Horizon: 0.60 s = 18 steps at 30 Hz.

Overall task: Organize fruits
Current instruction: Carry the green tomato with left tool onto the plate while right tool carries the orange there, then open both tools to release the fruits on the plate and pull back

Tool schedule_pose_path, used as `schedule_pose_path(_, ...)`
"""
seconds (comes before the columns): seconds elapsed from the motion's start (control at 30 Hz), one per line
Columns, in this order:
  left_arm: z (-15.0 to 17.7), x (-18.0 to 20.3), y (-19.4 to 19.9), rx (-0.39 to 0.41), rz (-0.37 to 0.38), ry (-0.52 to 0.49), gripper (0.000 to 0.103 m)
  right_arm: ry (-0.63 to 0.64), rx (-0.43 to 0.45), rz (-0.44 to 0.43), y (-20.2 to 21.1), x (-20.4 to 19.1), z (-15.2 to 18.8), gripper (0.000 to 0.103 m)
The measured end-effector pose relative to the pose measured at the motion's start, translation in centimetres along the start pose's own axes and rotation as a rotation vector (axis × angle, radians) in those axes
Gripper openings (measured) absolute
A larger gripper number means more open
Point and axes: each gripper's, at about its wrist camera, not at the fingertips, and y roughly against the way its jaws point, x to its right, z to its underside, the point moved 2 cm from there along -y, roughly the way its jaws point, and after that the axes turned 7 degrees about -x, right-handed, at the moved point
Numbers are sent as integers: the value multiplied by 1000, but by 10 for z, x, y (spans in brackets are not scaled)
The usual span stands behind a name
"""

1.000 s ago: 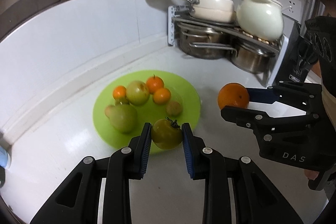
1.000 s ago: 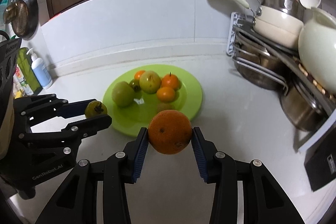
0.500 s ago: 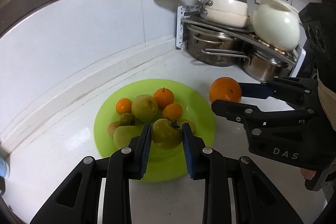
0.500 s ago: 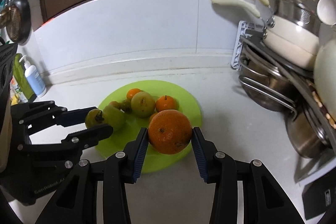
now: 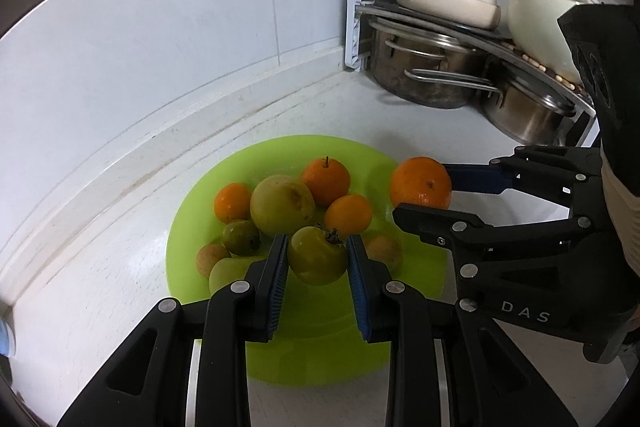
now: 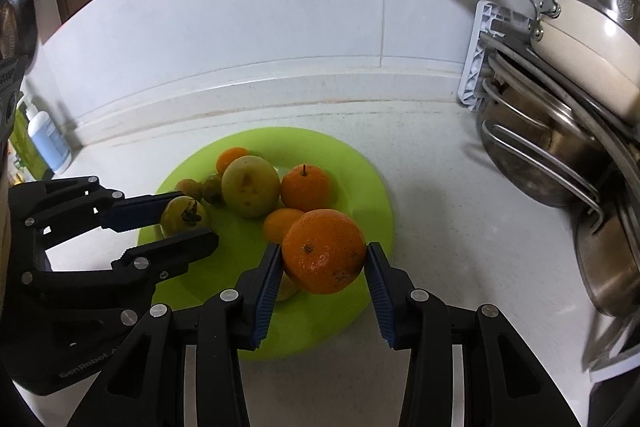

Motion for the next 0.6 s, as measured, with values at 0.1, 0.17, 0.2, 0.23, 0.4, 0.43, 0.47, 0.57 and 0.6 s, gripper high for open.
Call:
schedule_pose_path(0.1,-3,-2,-1,1,-6,4,35,0,-3,3,-5,0,-3,43)
schedule_pose_path(0.17,-3,-3,1,9,-11,8,40,4,-11,3,-7,-1,-4,44)
schedule_pose_path(0.2,-3,-5,3,12,-14,10,40,2,-11,2,-8,-1,-4,44)
schedule_pose_path(0.23,-3,-7,5,14,-21,16,40,-1,-8,3,-7,-1,-5,47)
schedule_pose_path(0.4,2,-20,20,31,-35,73,48,-3,6,18,-1,-4,-5,51)
schedule_pose_path(0.43,3,-22,23,33,-44,81,48,-4,8,18,2,-5,-5,51)
schedule_pose_path(0.47,5,-23,26,35,-50,84,48,-5,13,22,5,-6,-4,51)
schedule_pose_path(0.57,11,-26,37,47,-76,93,52,-10,29,46,17,-13,0,52)
schedule_pose_path(0.6,14,-27,42,51,-88,93,53,-13,34,47,20,-14,2,53)
